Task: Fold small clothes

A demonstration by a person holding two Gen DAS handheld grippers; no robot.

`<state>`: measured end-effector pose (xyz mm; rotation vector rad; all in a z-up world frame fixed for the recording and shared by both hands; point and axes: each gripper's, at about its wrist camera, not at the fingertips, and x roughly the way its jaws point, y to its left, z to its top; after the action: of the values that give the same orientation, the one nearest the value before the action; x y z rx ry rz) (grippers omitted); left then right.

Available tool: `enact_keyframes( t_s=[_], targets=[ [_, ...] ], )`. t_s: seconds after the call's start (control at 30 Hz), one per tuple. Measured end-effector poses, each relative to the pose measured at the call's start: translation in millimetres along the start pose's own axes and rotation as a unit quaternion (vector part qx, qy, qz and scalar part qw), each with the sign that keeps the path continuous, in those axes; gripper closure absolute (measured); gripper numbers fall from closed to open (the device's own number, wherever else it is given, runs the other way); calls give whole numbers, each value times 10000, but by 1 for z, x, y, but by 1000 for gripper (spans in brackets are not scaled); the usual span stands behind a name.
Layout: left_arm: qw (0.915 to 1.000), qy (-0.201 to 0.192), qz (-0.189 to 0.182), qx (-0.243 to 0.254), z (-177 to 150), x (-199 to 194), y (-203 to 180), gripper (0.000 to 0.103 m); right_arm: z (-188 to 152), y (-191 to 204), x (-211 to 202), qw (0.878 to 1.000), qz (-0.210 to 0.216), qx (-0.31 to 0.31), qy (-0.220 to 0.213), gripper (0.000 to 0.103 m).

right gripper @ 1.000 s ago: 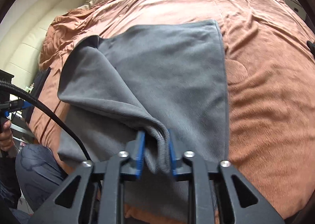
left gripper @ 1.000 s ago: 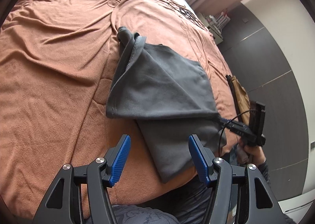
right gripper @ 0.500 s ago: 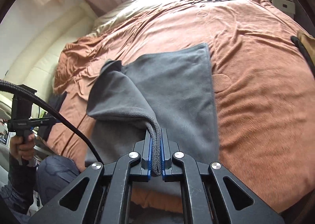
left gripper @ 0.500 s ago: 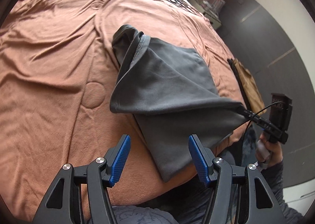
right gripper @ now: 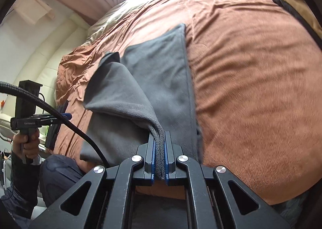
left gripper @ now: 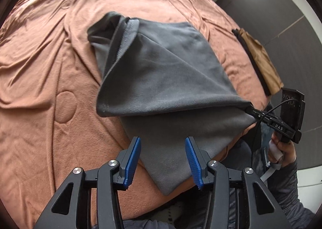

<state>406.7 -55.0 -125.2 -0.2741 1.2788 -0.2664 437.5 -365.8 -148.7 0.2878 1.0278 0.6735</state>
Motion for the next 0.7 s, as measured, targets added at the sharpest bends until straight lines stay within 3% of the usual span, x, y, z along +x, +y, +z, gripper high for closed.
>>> enact_keyframes(
  t_s=[0.13, 0.37, 0.47, 0.7],
  targets=[
    [9996, 251, 62, -58, 4, 17, 1, 55, -3, -1, 10, 9996, -244, -6, 145, 99],
    [9979, 617, 115, -142, 3, 41, 7, 55, 4, 24, -4, 9959, -714, -493, 272, 83],
    [9987, 349, 69, -365, 5, 31, 17, 55, 11, 41, -13, 9918, -926, -851, 205, 62],
    [9953, -301, -48, -923, 10, 0, 56, 55, 25, 82, 2, 9798, -1149, -1609, 287, 62]
  ],
)
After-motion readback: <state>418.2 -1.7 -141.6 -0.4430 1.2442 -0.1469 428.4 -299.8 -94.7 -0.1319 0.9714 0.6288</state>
